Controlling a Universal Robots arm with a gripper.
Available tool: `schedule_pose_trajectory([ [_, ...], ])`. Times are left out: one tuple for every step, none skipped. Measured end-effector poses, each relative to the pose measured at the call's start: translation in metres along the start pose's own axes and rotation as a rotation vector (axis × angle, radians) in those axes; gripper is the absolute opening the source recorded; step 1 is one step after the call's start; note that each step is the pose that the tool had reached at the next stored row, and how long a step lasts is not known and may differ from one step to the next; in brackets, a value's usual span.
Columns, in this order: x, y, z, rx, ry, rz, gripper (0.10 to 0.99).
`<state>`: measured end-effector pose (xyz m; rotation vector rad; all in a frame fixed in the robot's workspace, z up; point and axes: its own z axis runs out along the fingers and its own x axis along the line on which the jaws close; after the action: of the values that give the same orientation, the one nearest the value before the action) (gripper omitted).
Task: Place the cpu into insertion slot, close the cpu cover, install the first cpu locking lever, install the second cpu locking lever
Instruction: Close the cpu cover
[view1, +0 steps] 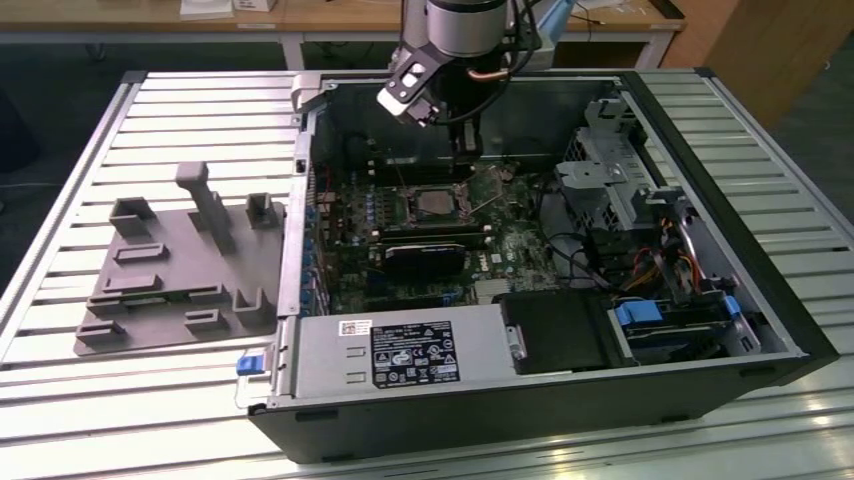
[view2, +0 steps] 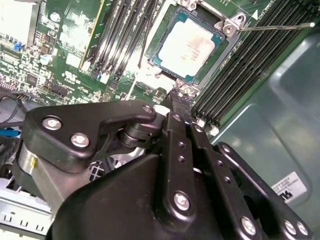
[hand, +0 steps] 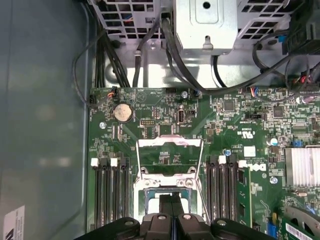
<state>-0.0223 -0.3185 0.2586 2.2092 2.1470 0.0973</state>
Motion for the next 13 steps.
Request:
schedule_pose_trajectory([
  [0.0000, 0.0001, -0.0013, 0.000, 0.0000, 0.000, 0.102],
  [0.0000, 0.0002, -0.0017, 0.000, 0.0001, 0.000, 0.102],
  [0.0000, 0.0002, -0.0017, 0.000, 0.0003, 0.000, 0.102],
  [0.0000, 0.0002, -0.0018, 0.000, 0.0003, 0.000, 0.102],
  [0.0000, 0.0002, -0.0021, 0.000, 0.0001, 0.000, 0.102],
  [0.0000, 0.0002, -0.0022, 0.000, 0.0000, 0.000, 0.102],
  [0.0000, 0.0004, -0.0021, 0.000, 0.0001, 0.000, 0.102],
  [0.0000, 0.0011, -0.0021, 0.000, 0.0001, 0.000, 0.102],
  [0.0000, 0.0022, -0.0020, 0.000, -0.0001, 0.000, 0.102],
  [0.0001, 0.0036, -0.0019, 0.000, 0.0000, 0.000, 0.102],
  [0.0002, 0.0055, -0.0017, 0.000, 0.0000, 0.000, 0.102],
  [0.0002, 0.0078, -0.0015, 0.000, 0.0000, 0.000, 0.102],
  [0.0003, 0.0106, -0.0013, 0.000, 0.0000, 0.000, 0.102],
])
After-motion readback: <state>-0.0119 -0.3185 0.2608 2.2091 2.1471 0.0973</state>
